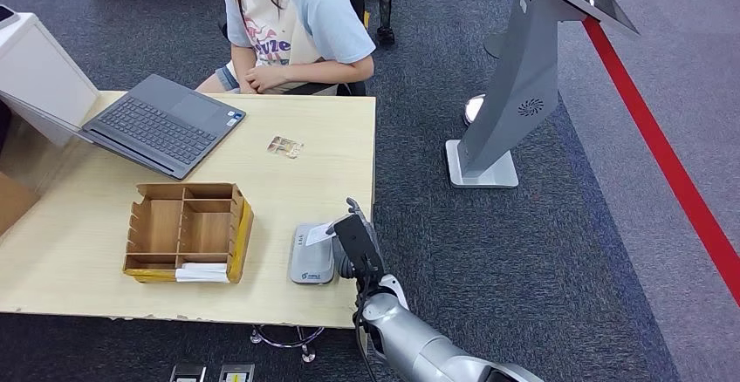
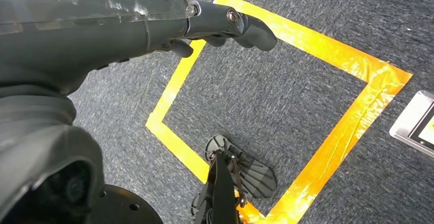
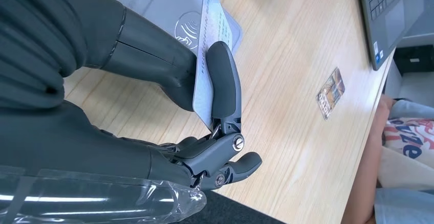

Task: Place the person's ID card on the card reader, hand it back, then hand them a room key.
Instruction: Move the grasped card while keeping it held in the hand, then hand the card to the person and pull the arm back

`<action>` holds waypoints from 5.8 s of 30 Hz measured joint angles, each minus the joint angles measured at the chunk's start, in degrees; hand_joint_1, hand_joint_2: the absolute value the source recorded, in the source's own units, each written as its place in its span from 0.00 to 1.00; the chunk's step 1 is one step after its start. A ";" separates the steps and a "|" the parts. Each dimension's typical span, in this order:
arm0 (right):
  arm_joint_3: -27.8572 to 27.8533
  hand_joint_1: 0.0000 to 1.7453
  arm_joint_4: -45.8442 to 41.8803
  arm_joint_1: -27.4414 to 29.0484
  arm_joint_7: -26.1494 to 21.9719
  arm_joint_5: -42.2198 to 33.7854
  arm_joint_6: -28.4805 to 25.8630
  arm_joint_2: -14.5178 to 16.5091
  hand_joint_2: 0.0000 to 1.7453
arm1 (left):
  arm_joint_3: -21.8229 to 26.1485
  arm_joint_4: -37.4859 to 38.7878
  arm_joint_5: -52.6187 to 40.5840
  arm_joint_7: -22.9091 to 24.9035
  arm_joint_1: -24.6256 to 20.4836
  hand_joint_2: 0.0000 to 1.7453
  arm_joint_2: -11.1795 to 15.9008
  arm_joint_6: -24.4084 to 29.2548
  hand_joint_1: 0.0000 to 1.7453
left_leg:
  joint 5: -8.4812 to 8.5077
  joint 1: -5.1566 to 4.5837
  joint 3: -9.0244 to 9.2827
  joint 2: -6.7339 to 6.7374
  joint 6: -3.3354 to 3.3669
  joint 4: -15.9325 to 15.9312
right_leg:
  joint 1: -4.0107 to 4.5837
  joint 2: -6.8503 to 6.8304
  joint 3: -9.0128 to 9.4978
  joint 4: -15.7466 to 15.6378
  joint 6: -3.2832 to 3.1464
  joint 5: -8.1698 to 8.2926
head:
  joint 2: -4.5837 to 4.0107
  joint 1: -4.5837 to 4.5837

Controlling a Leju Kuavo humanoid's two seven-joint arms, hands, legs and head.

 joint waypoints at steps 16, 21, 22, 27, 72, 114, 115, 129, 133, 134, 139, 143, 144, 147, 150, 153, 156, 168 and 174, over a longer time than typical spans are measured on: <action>0.83 1.00 1.17 1.03 -1.44 0.38 -6.54 -0.17 1.00 | -0.92 0.00 -1.07 -0.10 -0.01 0.00 0.00 -0.02 0.00 | 0.00 0.00 0.00 0.00 0.00 0.00 | 0.00 0.00 0.00 0.00 0.00 0.00 | 0.00 0.00; 1.77 1.00 1.20 1.56 -2.05 0.98 -8.62 -0.17 1.00 | -1.61 -0.02 -1.47 -0.10 -0.01 0.00 0.01 -0.09 0.00 | 0.00 0.00 -0.01 0.00 0.00 0.00 | 0.00 0.00 0.00 0.00 0.00 0.00 | 0.00 0.00; 1.94 1.00 1.20 1.66 -2.38 1.26 -9.22 -0.17 1.00 | -1.69 -0.02 -1.53 -0.10 -0.02 0.00 0.01 -0.09 0.00 | 0.00 0.00 -0.01 0.00 0.00 0.00 | 0.00 0.00 0.00 0.00 0.00 0.00 | 0.00 0.00; 3.27 1.00 1.26 2.03 -4.79 4.87 -12.69 -0.17 1.00 | -1.86 -0.02 -1.91 -0.10 -0.02 0.00 0.01 -0.06 0.00 | 0.00 0.00 0.00 0.00 0.00 0.00 | 0.00 0.00 0.00 0.00 0.00 0.00 | 0.00 0.00; -1.74 1.00 1.65 4.86 5.74 23.54 -13.33 0.37 1.00 | -3.26 -0.33 0.20 -0.24 -0.02 0.00 -0.20 1.01 0.00 | 0.00 0.00 0.01 0.01 0.00 0.00 | 0.01 0.00 0.00 0.00 0.00 0.00 | 0.00 0.01; -6.78 1.00 0.84 6.27 1.12 35.83 -13.40 0.48 1.00 | -2.99 -0.33 3.14 -1.26 -0.02 0.00 -1.04 2.63 0.00 | 0.00 0.00 0.02 0.01 0.00 0.00 | 0.00 0.01 0.02 0.00 0.01 0.01 | 0.00 0.01; -6.78 1.00 0.36 6.22 0.07 35.48 -13.40 0.49 1.00 | -2.98 -0.33 3.21 -1.35 -0.02 0.00 -1.04 2.51 0.00 | 0.00 0.00 0.02 0.01 0.00 0.00 | 0.00 0.00 0.02 0.00 0.01 0.01 | 0.00 0.01; -1.09 1.00 -15.33 4.94 0.70 33.26 -13.43 -0.96 1.00 | -2.97 -0.28 1.72 -2.22 0.00 0.00 -0.44 -2.52 0.00 | 0.01 0.01 0.02 0.00 -0.01 0.00 | 0.02 0.01 0.01 0.00 0.01 0.01 | 0.00 0.01; 0.26 1.00 -26.11 6.31 5.05 38.32 -13.44 -3.04 1.00 | -2.97 -0.28 1.70 -2.22 0.01 0.00 -0.29 -2.67 0.00 | 0.01 0.01 0.00 0.00 -0.01 0.00 | 0.01 0.00 0.00 0.00 0.01 0.01 | 0.00 0.02; 0.72 1.00 -28.88 6.44 5.80 39.21 -13.44 -3.50 1.00 | -2.97 -0.28 1.68 -2.22 0.01 0.00 -0.25 -2.66 0.00 | 0.01 0.01 -0.01 0.00 -0.01 0.00 | 0.01 0.00 0.00 0.00 0.01 0.01 | 0.00 0.01; 4.35 1.00 -39.19 5.40 7.41 38.73 -13.37 -4.78 1.00 | -2.97 -0.28 1.68 -2.22 0.00 0.00 0.00 -2.54 0.00 | 0.01 0.02 -0.02 0.00 -0.01 -0.01 | 0.01 0.00 0.01 0.00 0.01 0.01 | 0.00 0.00; 7.81 1.00 -40.90 3.28 5.01 35.62 -13.03 -4.05 1.00 | -2.97 -0.28 1.84 -2.22 -0.02 0.00 0.03 -2.05 0.00 | 0.01 0.03 -0.08 0.00 -0.02 -0.01 | 0.02 0.00 0.01 0.01 0.01 0.01 | 0.00 0.01; 8.67 1.00 -40.46 2.56 4.29 34.64 -12.96 -3.47 1.00 | -2.97 -0.28 1.93 -2.21 -0.02 0.00 0.02 -1.94 0.00 | 0.02 0.03 -0.08 0.00 -0.02 -0.01 | 0.02 0.00 0.01 0.02 0.01 0.01 | 0.00 0.00; 11.48 1.00 -37.90 0.03 4.32 32.60 -12.97 -1.82 1.00 | -2.97 -0.28 2.09 -2.21 -0.05 0.00 0.02 -1.68 0.00 | 0.03 0.04 -0.05 -0.03 -0.03 -0.02 | 0.05 -0.01 0.01 0.02 0.01 0.01 | 0.00 0.01; 14.39 1.00 -34.92 -2.46 6.31 31.52 -13.14 -1.14 1.00 | -2.97 -0.28 1.96 -2.20 -0.03 0.00 0.01 -1.64 0.00 | 0.05 0.04 -0.07 -0.06 -0.05 -0.01 | 0.06 -0.03 0.01 0.02 0.01 0.01 | 0.00 0.02; 16.69 1.00 -32.80 -4.40 8.99 31.28 -13.09 -0.78 1.00 | -2.97 -0.28 1.59 -2.15 -0.02 0.00 0.02 -1.77 0.00 | 0.05 0.04 -0.07 -0.06 -0.05 -0.01 | 0.05 -0.03 0.01 0.02 0.01 0.01 | 0.00 0.01; 20.15 1.00 -29.22 -6.95 13.81 32.51 -12.79 -0.52 1.00 | -2.98 -0.28 0.86 -1.92 -0.06 0.00 0.02 -2.27 0.00 | 0.05 0.04 -0.06 -0.06 -0.05 -0.01 | 0.05 -0.03 0.01 0.01 0.01 0.01 | 0.00 0.02; 27.03 1.00 -17.02 -10.76 21.78 31.05 -11.22 -0.50 1.00 | -3.05 -0.28 -0.28 -1.42 -0.01 0.00 0.11 -3.85 0.00 | 0.04 0.03 -0.06 -0.07 -0.05 -0.01 | 0.05 -0.03 0.01 -0.02 0.01 0.02 | 0.00 0.02; 27.61 1.00 -12.71 -11.92 22.30 30.60 -11.61 -0.50 1.00 | -3.14 -0.28 -0.48 -1.37 0.00 0.00 0.13 -4.17 0.00 | 0.04 0.04 -0.06 -0.05 -0.05 -0.01 | 0.05 -0.02 0.00 -0.02 0.01 0.02 | 0.00 0.01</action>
